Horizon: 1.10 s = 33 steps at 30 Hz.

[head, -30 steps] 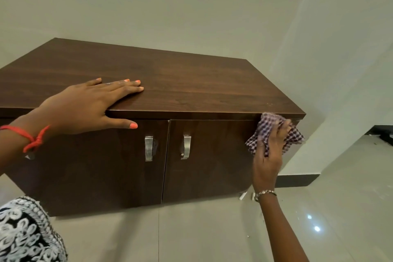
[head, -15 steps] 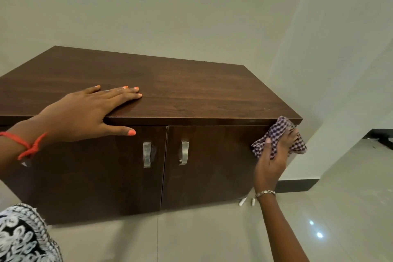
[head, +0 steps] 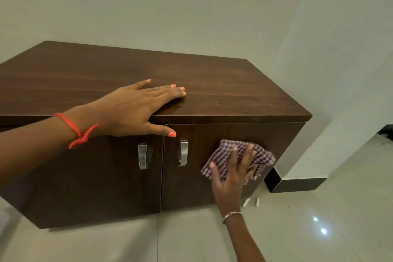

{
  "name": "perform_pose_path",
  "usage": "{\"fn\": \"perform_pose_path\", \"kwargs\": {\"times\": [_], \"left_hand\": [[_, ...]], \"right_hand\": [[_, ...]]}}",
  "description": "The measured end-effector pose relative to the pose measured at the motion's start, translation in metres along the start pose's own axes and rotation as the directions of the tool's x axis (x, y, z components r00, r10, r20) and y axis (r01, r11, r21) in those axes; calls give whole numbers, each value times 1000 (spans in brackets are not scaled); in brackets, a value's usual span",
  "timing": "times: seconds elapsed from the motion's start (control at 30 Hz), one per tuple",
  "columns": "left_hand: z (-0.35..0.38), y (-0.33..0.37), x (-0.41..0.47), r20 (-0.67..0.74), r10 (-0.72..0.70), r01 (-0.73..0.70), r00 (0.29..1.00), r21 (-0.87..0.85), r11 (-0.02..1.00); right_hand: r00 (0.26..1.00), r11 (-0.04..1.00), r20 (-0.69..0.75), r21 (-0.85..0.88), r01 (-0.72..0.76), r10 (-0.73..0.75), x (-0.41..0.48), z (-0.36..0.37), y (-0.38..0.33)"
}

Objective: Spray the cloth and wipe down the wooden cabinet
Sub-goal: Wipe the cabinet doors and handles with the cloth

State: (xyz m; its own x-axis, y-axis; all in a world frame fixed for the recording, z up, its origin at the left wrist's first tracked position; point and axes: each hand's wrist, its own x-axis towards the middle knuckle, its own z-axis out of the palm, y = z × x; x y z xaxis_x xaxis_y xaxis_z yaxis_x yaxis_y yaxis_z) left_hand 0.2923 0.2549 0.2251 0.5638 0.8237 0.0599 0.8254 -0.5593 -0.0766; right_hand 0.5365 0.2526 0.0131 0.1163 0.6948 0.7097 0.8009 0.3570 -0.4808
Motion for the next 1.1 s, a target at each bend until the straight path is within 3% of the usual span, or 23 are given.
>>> {"fn": "perform_pose_path", "kwargs": {"times": [0.1,0.17,0.27,0.33,0.4,0.5,0.6,0.67,0.73,0.77,0.83,0.9,1.03,1.1], "left_hand": [[0,0,-1,-31,19,-19,999,-27,999],[1,0,0,-41,33,-34,999,-34,999],[2,0,2,-55,42,-44,998,-35,998],[2,-1,2,-64,39,-42,997,-37,998],[2,-2,3,-65,39,-42,997,-46,998],[2,-2,4,-60,36,-39,998,-56,998],[2,-3,4,-42,18,-21,999,-75,997],[2,-2,4,-34,15,-18,999,-85,996],[2,-2,4,-32,14,-17,999,-91,996],[2,-1,4,-34,13,-17,999,-94,995],[2,-1,4,-35,10,-13,999,-100,995],[2,-1,5,-30,7,-10,1000,-101,995],[3,-2,7,-30,0,-3,1000,-100,995],[3,-2,6,-29,-3,0,1000,-97,995]], "right_hand": [[974,967,134,-154,204,-184,-38,17,36],[966,955,187,-200,217,-180,-51,16,65],[991,990,44,-53,-127,129,-35,14,53],[974,978,-89,18,-207,208,-19,16,20],[994,998,-93,-10,-60,58,-17,25,-1],[977,968,42,-137,211,-208,-50,45,8],[940,926,179,-194,323,-290,-84,50,45],[967,970,172,-123,212,-189,-87,44,58],[989,990,61,39,-135,132,-79,40,54],[952,938,12,167,-304,306,-71,39,44],[850,785,-50,413,-461,525,-54,41,23],[811,736,-81,481,-477,579,-42,45,3],[904,883,-60,249,-398,424,-66,71,-43],[854,823,16,261,-505,519,-90,89,-60]]}}
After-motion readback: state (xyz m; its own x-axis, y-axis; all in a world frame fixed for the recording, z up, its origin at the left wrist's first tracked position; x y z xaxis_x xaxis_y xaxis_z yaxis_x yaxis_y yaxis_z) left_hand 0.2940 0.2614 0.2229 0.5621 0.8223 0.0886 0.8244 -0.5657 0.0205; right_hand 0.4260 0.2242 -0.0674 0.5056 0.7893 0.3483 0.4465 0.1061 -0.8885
